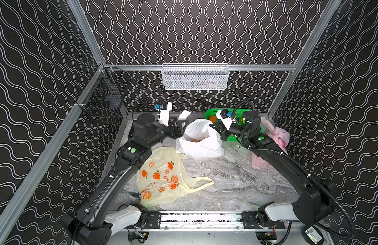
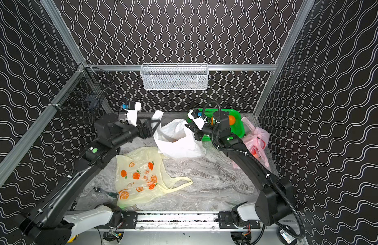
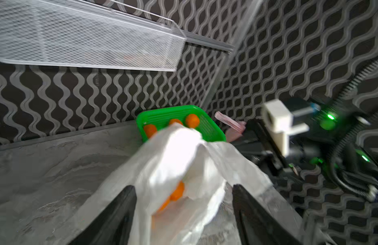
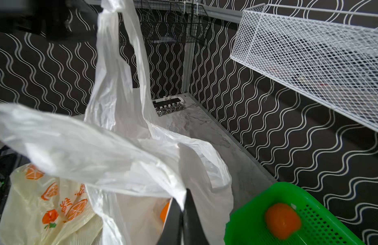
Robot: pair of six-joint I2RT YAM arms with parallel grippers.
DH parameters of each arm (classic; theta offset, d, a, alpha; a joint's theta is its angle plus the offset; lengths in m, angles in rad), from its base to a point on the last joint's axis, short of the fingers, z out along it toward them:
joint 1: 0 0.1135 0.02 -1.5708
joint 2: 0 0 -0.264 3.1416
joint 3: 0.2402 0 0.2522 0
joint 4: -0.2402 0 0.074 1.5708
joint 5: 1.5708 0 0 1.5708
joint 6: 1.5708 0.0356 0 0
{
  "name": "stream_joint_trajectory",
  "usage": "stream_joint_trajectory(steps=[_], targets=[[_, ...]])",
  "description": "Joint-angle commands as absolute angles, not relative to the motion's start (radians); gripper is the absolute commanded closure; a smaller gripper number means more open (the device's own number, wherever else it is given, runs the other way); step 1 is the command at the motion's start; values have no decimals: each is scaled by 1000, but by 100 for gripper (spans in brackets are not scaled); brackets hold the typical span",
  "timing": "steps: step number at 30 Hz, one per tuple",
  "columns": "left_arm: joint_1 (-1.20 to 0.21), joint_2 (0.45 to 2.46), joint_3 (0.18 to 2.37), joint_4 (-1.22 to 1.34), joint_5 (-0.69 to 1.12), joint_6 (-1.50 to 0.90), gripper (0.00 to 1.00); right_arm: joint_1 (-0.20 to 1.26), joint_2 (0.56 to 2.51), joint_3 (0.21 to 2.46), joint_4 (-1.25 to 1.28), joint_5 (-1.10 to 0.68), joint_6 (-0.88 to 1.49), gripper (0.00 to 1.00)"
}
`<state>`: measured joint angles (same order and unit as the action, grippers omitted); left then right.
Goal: Place the oranges into plastic bags & tie knots
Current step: Tie the plastic bag at the center of the board.
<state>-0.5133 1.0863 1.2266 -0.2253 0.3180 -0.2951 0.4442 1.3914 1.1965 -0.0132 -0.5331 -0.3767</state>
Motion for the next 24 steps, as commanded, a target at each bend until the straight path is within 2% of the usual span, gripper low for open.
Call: stream_joint_trajectory(steps=[1, 5, 9, 16, 24], targets=[[-598, 1059, 1203, -248, 481, -121, 29, 480, 1367, 1181, -75, -413, -419, 100], [-683, 1042, 1162, -246, 511, -25, 32, 484, 1327, 1134, -63, -417, -390, 100], [-689, 1053, 1118, -193, 421, 1, 34, 486, 1300, 1111, -75, -437, -381, 100], [-689, 1134, 1127, -105, 366, 0, 31, 494, 1261, 1083, -87, -483, -384, 100], [-690, 1170, 1131, -78, 368, -10, 43, 499, 1244, 1066, -108, -509, -386, 100]])
